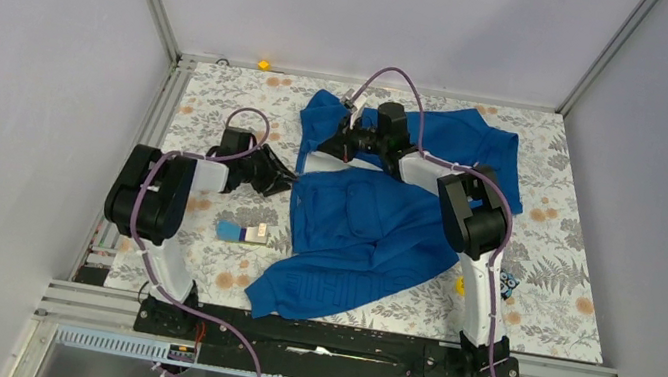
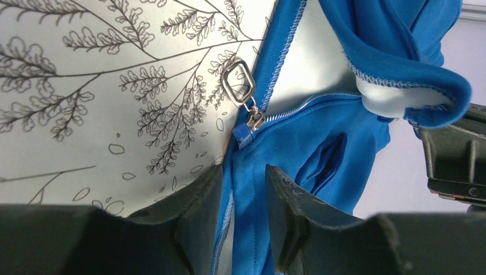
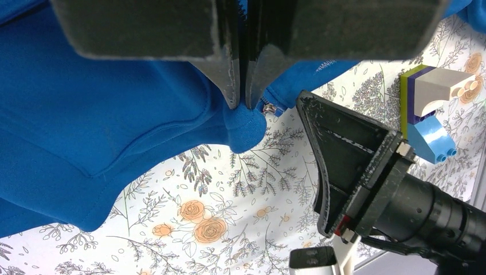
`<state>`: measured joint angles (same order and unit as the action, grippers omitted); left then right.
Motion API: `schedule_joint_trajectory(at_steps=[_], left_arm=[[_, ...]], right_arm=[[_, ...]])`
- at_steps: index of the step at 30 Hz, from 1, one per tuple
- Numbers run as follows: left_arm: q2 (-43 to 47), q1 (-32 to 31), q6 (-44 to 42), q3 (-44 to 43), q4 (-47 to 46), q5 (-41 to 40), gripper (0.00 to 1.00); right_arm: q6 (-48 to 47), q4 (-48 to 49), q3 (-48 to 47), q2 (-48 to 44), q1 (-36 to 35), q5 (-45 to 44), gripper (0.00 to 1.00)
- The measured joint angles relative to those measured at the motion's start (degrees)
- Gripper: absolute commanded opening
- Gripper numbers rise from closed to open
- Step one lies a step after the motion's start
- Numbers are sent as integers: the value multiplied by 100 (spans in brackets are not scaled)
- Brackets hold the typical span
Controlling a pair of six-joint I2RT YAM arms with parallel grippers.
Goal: Zip up the jacket
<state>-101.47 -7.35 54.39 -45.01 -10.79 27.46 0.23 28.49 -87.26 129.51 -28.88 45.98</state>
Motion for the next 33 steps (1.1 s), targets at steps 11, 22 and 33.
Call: schedule_joint_trajectory(at_steps=[11, 22, 33], left_arm=[[-302, -37, 245, -7, -485, -57, 25], [-302, -42, 251, -61, -743, -271, 15], [-378, -63, 413, -59, -1294, -125, 24]], right_arm=[[2, -2, 0, 0, 2, -24, 0], [76, -61, -72, 66, 2, -33, 0], [144, -109, -90, 85, 2, -33, 0]])
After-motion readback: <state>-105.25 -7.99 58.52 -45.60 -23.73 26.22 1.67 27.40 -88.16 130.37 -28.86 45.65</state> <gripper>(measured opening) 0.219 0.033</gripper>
